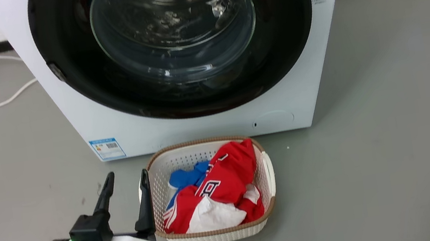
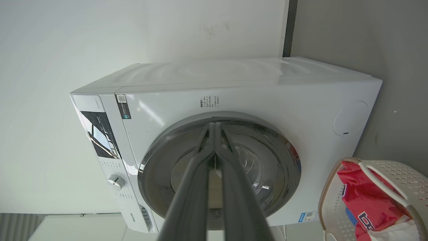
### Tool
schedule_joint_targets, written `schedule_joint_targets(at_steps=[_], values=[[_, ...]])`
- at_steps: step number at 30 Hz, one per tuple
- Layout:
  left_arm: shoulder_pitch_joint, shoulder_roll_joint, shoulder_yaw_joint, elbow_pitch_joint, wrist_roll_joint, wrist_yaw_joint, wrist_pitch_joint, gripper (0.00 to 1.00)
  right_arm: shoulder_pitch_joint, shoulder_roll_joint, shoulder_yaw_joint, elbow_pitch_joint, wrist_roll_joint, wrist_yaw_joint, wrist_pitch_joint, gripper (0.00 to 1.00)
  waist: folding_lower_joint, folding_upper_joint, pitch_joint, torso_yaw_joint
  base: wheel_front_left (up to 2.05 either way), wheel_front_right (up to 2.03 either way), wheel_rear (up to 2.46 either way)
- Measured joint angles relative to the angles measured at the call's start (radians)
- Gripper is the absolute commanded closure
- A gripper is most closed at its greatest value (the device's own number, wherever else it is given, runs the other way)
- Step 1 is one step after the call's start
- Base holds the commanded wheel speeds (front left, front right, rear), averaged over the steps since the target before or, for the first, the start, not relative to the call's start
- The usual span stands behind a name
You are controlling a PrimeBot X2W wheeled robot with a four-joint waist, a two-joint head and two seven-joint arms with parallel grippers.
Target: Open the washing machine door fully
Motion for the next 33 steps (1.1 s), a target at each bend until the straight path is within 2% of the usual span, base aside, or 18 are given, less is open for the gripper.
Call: schedule_joint_targets(at_steps=[1, 6, 14, 23, 33], values=[[-0.014, 0.0, 0.003, -0.011, 0.006, -0.001, 0.0, 0.0, -0.064, -0.025, -0.009, 0.058, 0.033, 0.0, 0.013, 1.0, 0.0, 0.0, 0.022, 0.003, 0.0, 0.0, 0.0], [-0.062, -0.003, 0.015, -0.038, 0.003, -0.007, 0.0, 0.0, -0.258, -0.107, 0.011, 0.193, 0.096, 0.0, 0.067, 1.0, 0.0001, 0.0, 0.091, 0.015, 0.0, 0.0, 0.0], [-0.14, -0.013, 0.034, -0.079, 0.012, -0.008, 0.0, 0.0, -0.612, -0.237, 0.123, 0.468, 0.109, 0.0, 0.153, 1.0, 0.0001, 0.0, 0.218, 0.048, 0.0, 0.0, 0.0], [-0.192, -0.032, 0.039, -0.11, 0.025, -0.012, 0.0, 0.0, -0.962, -0.266, 0.272, 0.678, 0.035, 0.0, 0.245, 1.0, 0.0002, 0.0, 0.333, 0.083, 0.0, 0.0, 0.0], [-0.234, -0.052, 0.029, -0.119, 0.033, -0.022, 0.0, 0.0, -1.205, -0.229, 0.389, 0.796, -0.063, 0.0, 0.297, 1.0, 0.0002, 0.0, 0.415, 0.115, 0.0, 0.0, 0.0]])
